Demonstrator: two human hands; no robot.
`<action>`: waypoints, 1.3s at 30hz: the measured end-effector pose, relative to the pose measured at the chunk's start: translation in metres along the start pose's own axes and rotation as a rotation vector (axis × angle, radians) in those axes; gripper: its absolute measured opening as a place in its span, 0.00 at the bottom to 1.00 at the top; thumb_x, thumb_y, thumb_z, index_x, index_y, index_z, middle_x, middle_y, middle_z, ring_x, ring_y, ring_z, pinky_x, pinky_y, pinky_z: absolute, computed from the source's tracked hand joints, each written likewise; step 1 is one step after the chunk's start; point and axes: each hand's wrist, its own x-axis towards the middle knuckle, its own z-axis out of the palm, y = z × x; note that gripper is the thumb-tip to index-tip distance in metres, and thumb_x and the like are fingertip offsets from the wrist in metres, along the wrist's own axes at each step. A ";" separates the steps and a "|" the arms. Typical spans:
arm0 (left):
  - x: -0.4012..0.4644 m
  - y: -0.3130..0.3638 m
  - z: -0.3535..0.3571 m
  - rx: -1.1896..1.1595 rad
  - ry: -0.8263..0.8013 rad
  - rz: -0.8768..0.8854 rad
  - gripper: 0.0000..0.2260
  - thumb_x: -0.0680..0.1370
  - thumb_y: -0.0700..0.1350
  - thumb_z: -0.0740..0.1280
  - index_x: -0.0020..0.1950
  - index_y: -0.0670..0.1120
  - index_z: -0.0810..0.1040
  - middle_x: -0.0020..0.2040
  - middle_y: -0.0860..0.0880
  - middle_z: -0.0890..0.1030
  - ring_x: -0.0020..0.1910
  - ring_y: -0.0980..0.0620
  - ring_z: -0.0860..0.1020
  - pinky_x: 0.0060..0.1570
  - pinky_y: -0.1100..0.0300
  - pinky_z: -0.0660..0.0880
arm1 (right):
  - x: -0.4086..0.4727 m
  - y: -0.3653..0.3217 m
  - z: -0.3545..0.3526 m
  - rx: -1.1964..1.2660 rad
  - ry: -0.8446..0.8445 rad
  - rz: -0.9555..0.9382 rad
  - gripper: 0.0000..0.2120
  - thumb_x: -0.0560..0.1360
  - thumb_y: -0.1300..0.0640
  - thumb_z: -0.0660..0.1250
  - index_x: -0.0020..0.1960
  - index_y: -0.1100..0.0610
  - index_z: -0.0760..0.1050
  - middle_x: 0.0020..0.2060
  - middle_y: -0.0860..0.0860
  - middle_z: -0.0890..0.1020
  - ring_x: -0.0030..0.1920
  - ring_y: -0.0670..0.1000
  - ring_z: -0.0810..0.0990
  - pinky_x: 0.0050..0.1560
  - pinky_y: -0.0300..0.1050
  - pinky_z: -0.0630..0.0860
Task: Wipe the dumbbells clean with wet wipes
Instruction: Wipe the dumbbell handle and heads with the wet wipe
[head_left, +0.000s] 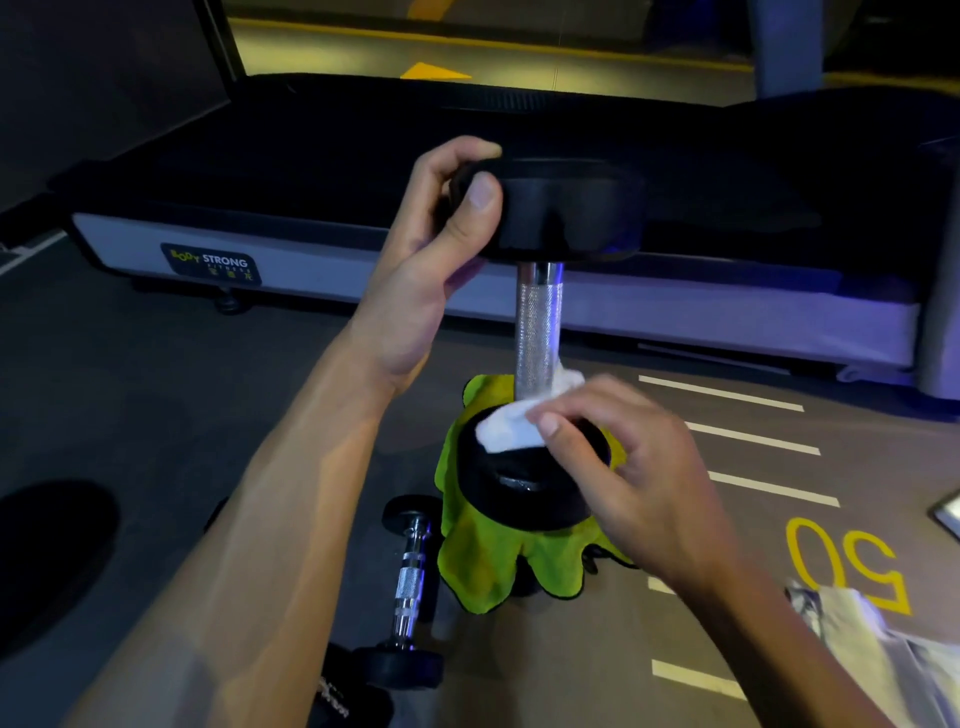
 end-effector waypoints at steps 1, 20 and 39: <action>0.000 0.000 0.000 -0.009 0.001 -0.013 0.13 0.78 0.62 0.65 0.61 0.63 0.75 0.64 0.52 0.74 0.62 0.49 0.75 0.63 0.52 0.72 | 0.008 -0.003 -0.002 -0.006 0.012 -0.010 0.07 0.80 0.52 0.69 0.48 0.53 0.84 0.47 0.45 0.80 0.52 0.48 0.81 0.54 0.44 0.75; -0.003 -0.009 -0.017 -0.243 0.115 -0.099 0.17 0.77 0.60 0.64 0.64 0.56 0.72 0.65 0.49 0.74 0.58 0.48 0.72 0.64 0.51 0.70 | 0.012 0.000 0.022 0.067 0.015 0.025 0.07 0.79 0.55 0.69 0.52 0.50 0.86 0.53 0.45 0.76 0.57 0.47 0.79 0.56 0.35 0.72; 0.000 -0.008 -0.008 -0.257 0.104 -0.073 0.15 0.82 0.57 0.61 0.66 0.53 0.71 0.65 0.49 0.77 0.63 0.49 0.77 0.62 0.52 0.72 | 0.017 -0.009 0.029 -0.231 0.058 -0.234 0.27 0.82 0.56 0.67 0.79 0.58 0.68 0.81 0.51 0.65 0.81 0.49 0.63 0.76 0.52 0.69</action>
